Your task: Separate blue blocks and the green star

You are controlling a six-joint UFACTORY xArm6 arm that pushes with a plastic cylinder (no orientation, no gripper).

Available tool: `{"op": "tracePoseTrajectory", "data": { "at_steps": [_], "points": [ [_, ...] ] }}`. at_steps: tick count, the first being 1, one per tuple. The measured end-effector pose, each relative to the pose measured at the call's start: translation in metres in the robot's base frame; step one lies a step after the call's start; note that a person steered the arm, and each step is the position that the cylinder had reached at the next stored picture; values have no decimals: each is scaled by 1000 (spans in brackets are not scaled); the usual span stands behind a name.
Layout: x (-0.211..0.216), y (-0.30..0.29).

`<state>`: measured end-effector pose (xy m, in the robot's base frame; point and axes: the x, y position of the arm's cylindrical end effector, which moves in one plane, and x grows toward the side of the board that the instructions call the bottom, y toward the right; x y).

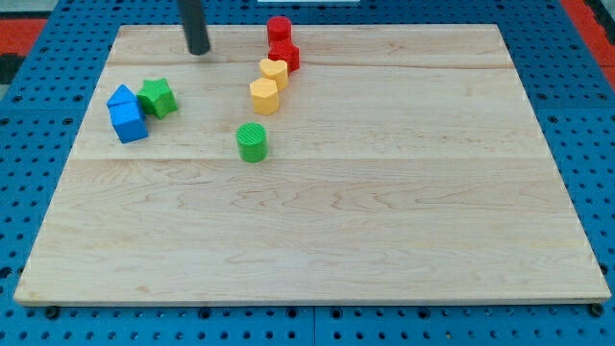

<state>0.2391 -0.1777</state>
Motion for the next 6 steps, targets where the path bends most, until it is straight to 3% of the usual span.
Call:
{"op": "tracePoseTrajectory", "data": {
  "at_steps": [2, 5, 6],
  "points": [
    [88, -26],
    [83, -65],
    [112, -71]
  ]
}}
